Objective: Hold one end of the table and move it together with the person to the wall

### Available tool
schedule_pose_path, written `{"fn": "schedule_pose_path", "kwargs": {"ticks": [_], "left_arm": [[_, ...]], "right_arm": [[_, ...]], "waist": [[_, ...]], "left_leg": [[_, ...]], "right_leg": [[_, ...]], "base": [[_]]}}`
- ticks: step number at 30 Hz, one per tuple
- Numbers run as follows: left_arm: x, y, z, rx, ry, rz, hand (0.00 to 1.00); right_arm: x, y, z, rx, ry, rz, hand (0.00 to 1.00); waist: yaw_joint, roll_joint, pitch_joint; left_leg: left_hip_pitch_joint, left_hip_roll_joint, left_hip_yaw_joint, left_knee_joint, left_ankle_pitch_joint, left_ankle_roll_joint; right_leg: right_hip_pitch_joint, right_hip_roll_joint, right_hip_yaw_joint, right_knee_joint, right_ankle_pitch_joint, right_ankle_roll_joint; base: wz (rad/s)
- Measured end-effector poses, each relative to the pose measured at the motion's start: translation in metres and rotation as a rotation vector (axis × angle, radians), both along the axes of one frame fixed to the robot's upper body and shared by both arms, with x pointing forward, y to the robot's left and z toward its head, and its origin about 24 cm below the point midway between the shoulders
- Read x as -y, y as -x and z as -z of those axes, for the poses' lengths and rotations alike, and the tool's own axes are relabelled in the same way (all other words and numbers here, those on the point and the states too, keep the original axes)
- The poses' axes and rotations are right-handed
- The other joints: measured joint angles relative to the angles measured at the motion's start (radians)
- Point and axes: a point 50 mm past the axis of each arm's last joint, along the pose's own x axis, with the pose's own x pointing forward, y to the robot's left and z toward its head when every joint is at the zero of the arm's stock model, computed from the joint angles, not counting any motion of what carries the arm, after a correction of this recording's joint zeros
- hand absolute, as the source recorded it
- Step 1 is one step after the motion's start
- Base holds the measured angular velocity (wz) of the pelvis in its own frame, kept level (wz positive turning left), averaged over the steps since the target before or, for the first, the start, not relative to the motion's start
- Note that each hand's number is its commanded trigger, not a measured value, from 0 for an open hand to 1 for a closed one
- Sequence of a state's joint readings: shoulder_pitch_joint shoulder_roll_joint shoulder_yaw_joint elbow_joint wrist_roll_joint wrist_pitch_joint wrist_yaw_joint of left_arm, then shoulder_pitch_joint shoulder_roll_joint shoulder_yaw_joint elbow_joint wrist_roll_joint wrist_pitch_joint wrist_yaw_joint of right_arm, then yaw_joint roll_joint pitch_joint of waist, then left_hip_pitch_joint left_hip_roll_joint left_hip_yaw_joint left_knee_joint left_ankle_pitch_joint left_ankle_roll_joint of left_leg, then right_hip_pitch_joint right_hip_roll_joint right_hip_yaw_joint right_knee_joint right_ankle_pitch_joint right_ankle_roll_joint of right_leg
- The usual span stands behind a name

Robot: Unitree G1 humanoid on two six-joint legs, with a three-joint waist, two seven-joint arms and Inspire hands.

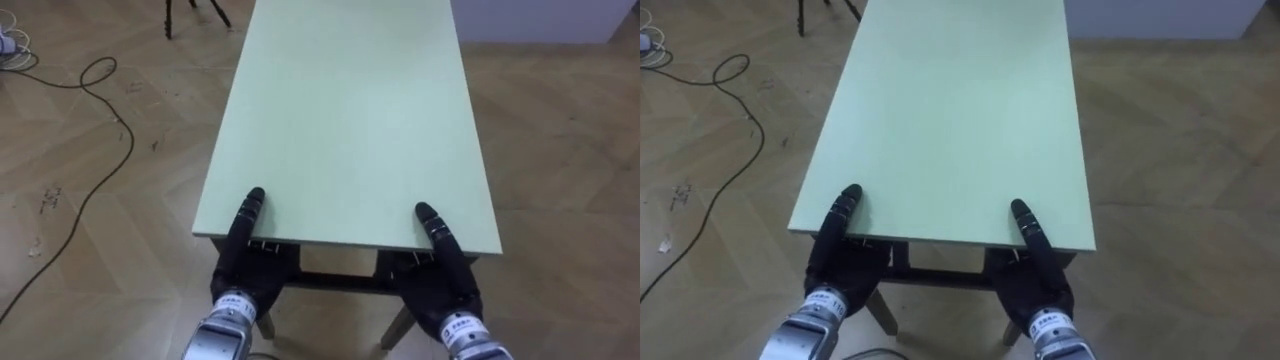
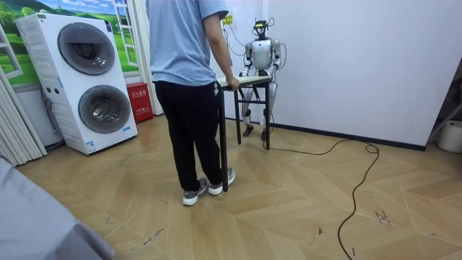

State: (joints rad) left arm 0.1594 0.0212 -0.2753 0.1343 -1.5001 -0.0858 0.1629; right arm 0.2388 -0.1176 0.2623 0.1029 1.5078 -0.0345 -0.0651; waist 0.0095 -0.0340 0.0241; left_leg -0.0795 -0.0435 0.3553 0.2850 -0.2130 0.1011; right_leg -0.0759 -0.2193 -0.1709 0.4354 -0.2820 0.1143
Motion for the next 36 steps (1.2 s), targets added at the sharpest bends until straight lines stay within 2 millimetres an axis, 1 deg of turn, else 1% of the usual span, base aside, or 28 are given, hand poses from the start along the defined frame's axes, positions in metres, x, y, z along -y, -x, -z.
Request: {"fn": "schedule_pose_path", "kwargs": {"ticks": [1,2,4,5,7,10,17,19,23,25,28,30,32,33,34,36], "left_arm": [[0.0,0.0,0.0,0.001,-0.001,-0.001,1.0],[0.0,0.0,0.0,0.001,-0.002,-0.001,1.0],[-0.002,0.001,0.0,0.0,-0.011,0.001,1.0],[-0.003,0.001,0.001,-0.001,-0.015,-0.002,1.0],[-0.004,0.002,0.0,0.001,-0.021,-0.005,1.0],[-0.009,0.0,-0.003,0.014,-0.034,-0.009,1.0],[-0.01,0.0,-0.004,0.025,-0.042,-0.019,1.0],[-0.01,0.0,-0.005,0.027,-0.043,-0.019,1.0],[-0.01,0.0,-0.005,0.027,-0.041,-0.02,1.0],[-0.009,0.0,-0.005,0.025,-0.036,-0.021,1.0],[-0.008,0.0,-0.004,0.024,-0.034,-0.021,1.0],[-0.007,0.001,-0.004,0.022,-0.03,-0.016,1.0],[-0.005,0.001,-0.004,0.019,-0.025,-0.01,1.0],[-0.005,0.001,-0.004,0.019,-0.026,-0.01,1.0],[-0.006,0.001,-0.004,0.019,-0.027,-0.012,1.0],[-0.006,0.001,-0.004,0.02,-0.029,-0.014,1.0]], "right_arm": [[0.0,0.0,0.0,0.001,0.001,0.001,1.0],[0.0,0.0,0.0,-0.001,0.0,0.001,1.0],[-0.002,0.002,0.002,-0.007,-0.003,0.004,1.0],[-0.003,0.003,0.002,-0.009,-0.005,0.001,1.0],[-0.007,0.004,0.003,-0.014,-0.015,-0.004,1.0],[-0.008,0.002,0.002,-0.007,-0.018,-0.002,1.0],[-0.01,0.001,0.0,0.008,-0.014,-0.005,1.0],[-0.01,0.0,0.0,0.011,-0.014,-0.006,1.0],[-0.01,0.0,0.0,0.015,-0.01,-0.008,1.0],[-0.009,0.0,-0.001,0.02,-0.006,-0.01,1.0],[-0.008,0.0,-0.001,0.028,-0.002,-0.013,1.0],[-0.007,0.0,-0.001,0.028,0.002,-0.007,1.0],[-0.006,0.001,0.0,0.025,0.003,-0.003,1.0],[-0.006,0.001,0.0,0.024,0.005,-0.003,1.0],[-0.005,0.001,0.0,0.023,0.008,-0.004,1.0],[-0.006,0.001,0.001,0.022,0.005,-0.006,1.0]], "waist": [[0.009,-0.003,0.0002],[0.013,-0.005,-0.0005],[0.029,-0.009,-0.0005],[0.032,-0.009,-0.0003],[0.049,-0.009,-0.0003],[0.052,-0.008,-0.0005],[0.048,-0.007,0.0002],[0.05,-0.006,0.0001],[0.049,-0.001,0.0018],[0.046,0.003,0.0041],[0.046,0.004,0.0045],[0.046,0.007,0.0042],[0.046,0.017,0.0059],[0.046,0.026,0.007],[0.045,0.034,0.006],[0.049,0.04,0.0038]], "left_leg": [[-0.006,0.008,-0.006,-0.001,0.007,-0.003],[-0.01,0.013,-0.008,-0.001,0.011,-0.006],[-0.01,0.025,-0.009,-0.026,0.038,-0.014],[-0.01,0.03,-0.009,-0.031,0.043,-0.016],[-0.017,0.049,-0.008,-0.034,0.05,-0.025],[-0.039,0.064,-0.013,-0.03,0.055,-0.032],[-0.057,0.078,-0.033,-0.032,0.063,-0.046],[-0.065,0.085,-0.037,-0.032,0.067,-0.052],[-0.07,0.089,-0.049,-0.031,0.071,-0.058],[-0.076,0.089,-0.057,-0.027,0.072,-0.059],[-0.087,0.094,-0.061,-0.025,0.075,-0.063],[-0.087,0.097,-0.068,-0.022,0.075,-0.064],[-0.087,0.099,-0.075,-0.017,0.076,-0.065],[-0.087,0.099,-0.081,-0.017,0.078,-0.067],[-0.086,0.1,-0.082,-0.018,0.079,-0.069],[-0.086,0.1,-0.083,-0.018,0.081,-0.071]], "right_leg": [[0.005,0.014,-0.004,-0.033,0.009,-0.008],[0.007,0.019,-0.009,-0.043,0.012,-0.011],[0.014,0.044,-0.009,-0.092,0.041,-0.022],[0.019,0.051,-0.012,-0.11,0.05,-0.026],[0.028,0.072,-0.023,-0.152,0.079,-0.039],[0.025,0.089,-0.032,-0.179,0.096,-0.05],[0.029,0.11,-0.049,-0.204,0.107,-0.062],[0.035,0.118,-0.053,-0.218,0.114,-0.07],[0.036,0.124,-0.06,-0.219,0.115,-0.072],[0.037,0.127,-0.068,-0.222,0.116,-0.073],[0.035,0.132,-0.074,-0.232,0.121,-0.081],[0.04,0.135,-0.079,-0.232,0.121,-0.081],[0.046,0.137,-0.082,-0.232,0.121,-0.081],[0.048,0.139,-0.083,-0.232,0.121,-0.081],[0.049,0.14,-0.083,-0.232,0.121,-0.082],[0.049,0.143,-0.083,-0.231,0.12,-0.084]], "base": [[-0.18],[-0.06],[0.0],[0.0],[-0.07],[-0.02],[0.07],[0.04],[0.07],[0.09],[0.03],[0.09],[0.11],[0.08],[0.06],[0.0]]}}
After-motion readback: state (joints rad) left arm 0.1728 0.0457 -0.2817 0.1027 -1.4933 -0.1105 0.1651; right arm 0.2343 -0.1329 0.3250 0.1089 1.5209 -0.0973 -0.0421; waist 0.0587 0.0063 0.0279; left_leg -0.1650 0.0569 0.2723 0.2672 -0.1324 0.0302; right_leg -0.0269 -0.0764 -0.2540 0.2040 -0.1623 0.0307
